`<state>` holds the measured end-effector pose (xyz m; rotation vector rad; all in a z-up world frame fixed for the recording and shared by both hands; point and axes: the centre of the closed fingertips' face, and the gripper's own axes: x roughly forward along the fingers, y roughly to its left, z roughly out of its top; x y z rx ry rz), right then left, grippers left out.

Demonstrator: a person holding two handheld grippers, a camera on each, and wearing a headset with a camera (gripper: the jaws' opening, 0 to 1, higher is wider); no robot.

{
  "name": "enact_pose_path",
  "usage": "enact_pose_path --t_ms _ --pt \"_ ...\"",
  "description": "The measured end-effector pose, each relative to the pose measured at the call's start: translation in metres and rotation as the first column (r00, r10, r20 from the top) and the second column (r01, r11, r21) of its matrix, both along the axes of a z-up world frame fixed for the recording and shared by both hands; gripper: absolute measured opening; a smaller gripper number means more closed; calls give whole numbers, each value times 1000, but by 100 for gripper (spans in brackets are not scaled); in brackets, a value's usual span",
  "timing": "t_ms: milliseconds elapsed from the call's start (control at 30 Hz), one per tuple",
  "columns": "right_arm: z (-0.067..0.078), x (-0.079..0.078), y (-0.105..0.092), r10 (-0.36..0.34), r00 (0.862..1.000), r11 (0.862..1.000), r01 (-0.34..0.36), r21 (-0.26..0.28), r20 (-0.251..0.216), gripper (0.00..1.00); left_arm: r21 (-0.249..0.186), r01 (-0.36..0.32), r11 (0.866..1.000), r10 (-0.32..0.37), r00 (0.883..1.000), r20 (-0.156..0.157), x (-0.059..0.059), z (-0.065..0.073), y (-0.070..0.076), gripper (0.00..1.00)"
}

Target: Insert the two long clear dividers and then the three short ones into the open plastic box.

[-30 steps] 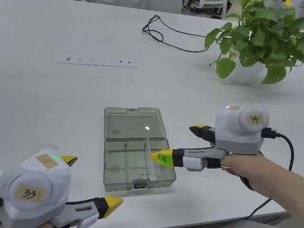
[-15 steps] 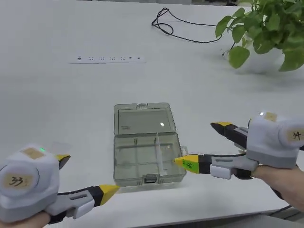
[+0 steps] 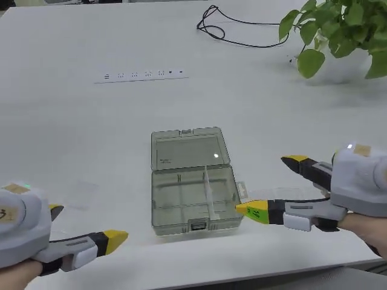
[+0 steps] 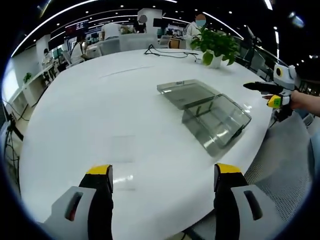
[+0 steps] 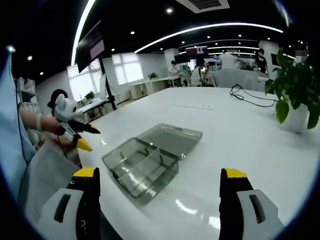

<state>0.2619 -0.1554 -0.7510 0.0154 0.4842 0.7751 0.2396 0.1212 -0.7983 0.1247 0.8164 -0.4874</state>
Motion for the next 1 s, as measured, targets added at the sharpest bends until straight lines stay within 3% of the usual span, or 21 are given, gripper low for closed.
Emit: enact_pose_path --t_ms 33,67,167,233,300,433,533,733,867,1000 --pt "1 -1 0 3 1000 1000 -3 1 1 100 24 -4 1000 5 1000 -19 0 -3 6 84" --pt "1 -2 -1 4 1000 1000 -4 -1 2 100 24 -5 1000 5 1000 -21 1 -3 8 84" --pt "1 -4 -3 12 1000 1000 -12 -10 6 100 59 -17 998 21 997 -72 2 -9 20 81" --pt "1 -5 -4 21 1000 1000 -21 -19 13 100 70 -17 997 23 996 -86 6 -11 25 78" --pt "1 -7 -7 44 998 997 -42 -67 33 100 100 -4 995 17 992 -126 7 -15 32 76" --pt "2 -12 -8 62 997 994 -58 -89 43 100 150 5 989 21 985 -169 16 -23 45 71" --pt "2 -17 -9 77 996 992 -72 -108 45 100 161 -5 987 38 979 -200 19 -28 51 66" --pt "-2 -20 -17 98 994 984 -89 -152 55 100 186 10 983 36 970 -240 26 -36 53 57" --pt "-3 -20 -23 84 995 987 -76 -144 51 100 201 22 979 33 963 -267 28 -41 53 56" --pt "-4 -19 -26 76 996 988 -69 -139 47 100 209 32 977 30 958 -286 30 -46 53 47"
